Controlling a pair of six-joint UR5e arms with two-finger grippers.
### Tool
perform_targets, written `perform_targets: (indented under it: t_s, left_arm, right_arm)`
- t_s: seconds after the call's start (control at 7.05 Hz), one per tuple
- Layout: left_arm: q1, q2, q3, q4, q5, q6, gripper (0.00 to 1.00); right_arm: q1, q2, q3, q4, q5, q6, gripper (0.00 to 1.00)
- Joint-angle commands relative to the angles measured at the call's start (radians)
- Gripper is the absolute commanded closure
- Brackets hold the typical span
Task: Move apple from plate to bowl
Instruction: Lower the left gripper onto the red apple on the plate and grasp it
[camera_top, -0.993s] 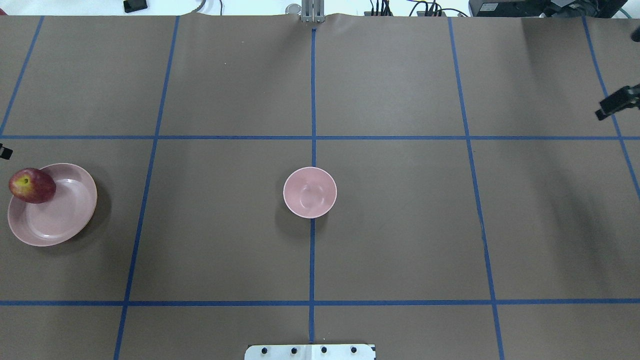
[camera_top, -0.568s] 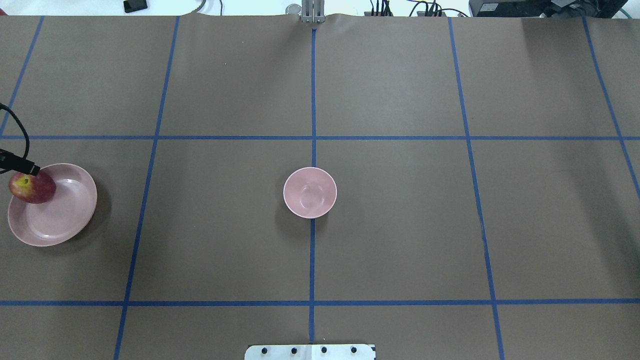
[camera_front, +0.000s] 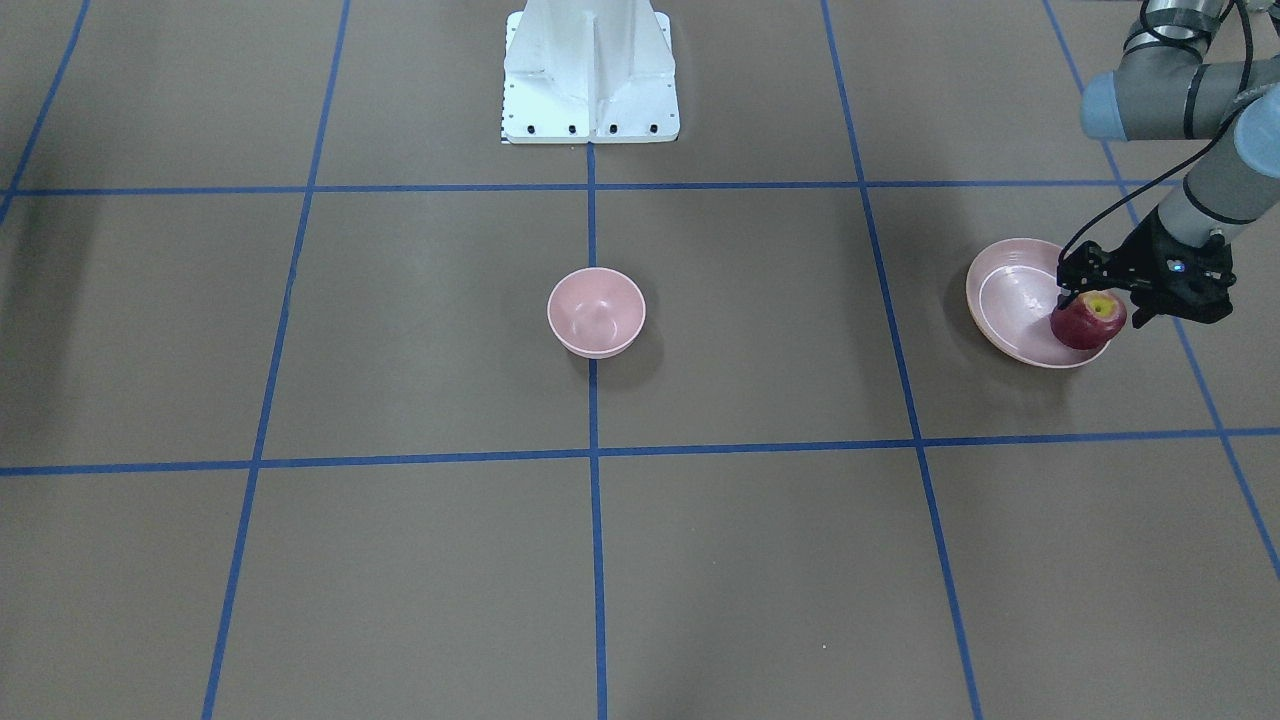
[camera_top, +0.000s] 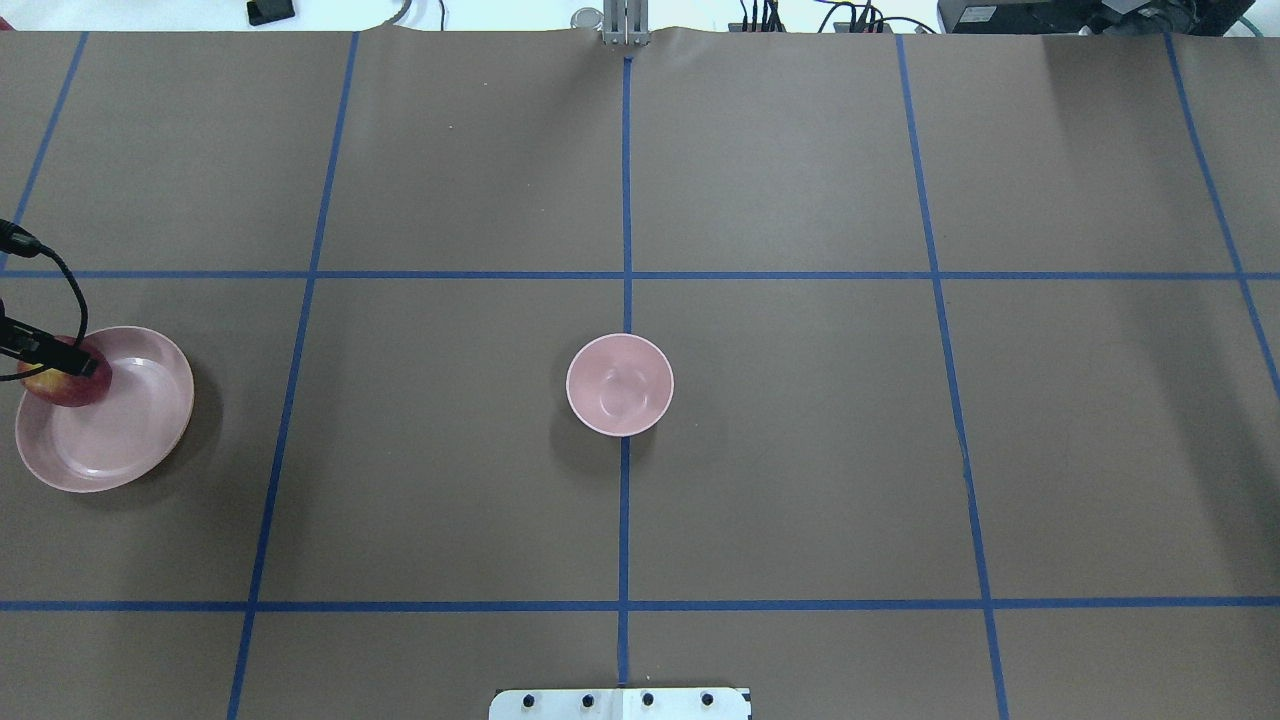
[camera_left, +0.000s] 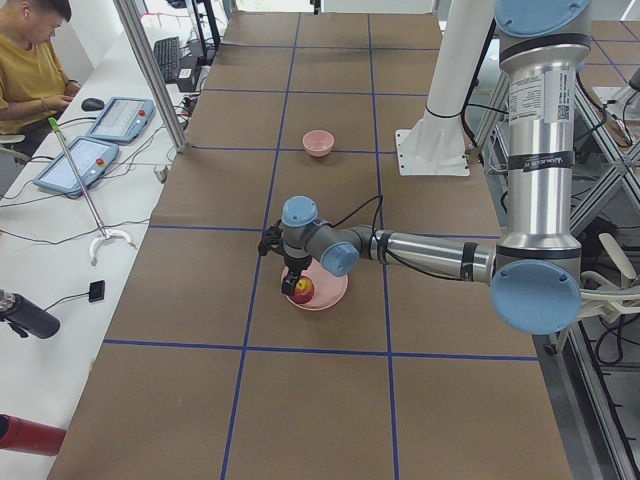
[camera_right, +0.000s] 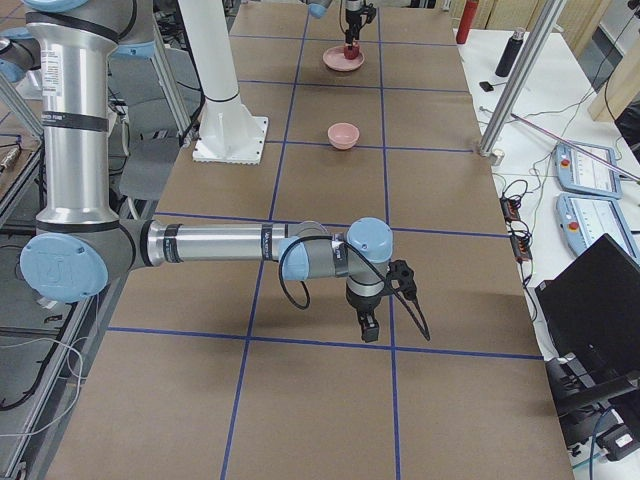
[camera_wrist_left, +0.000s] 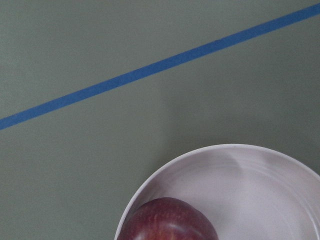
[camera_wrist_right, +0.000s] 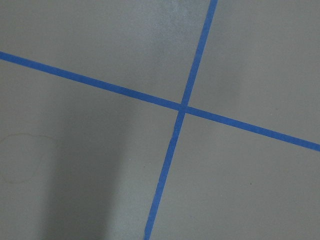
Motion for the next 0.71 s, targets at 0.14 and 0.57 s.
perform_targets:
  t_s: [0.14,0.57]
  left_arm:
    - [0.007,-0.007,0.049,-0.007,-0.001,0.002,0.01]
    - [0.022,-0.007,0.055,-0.023,-0.009,-0.005,0.02]
  right_arm:
    - [-0.001,0.005,-0.007,-0.003,-0.001,0.004,0.0]
    - [-0.001,0.005,-0.017,0.004,-0.001,0.005,0.0]
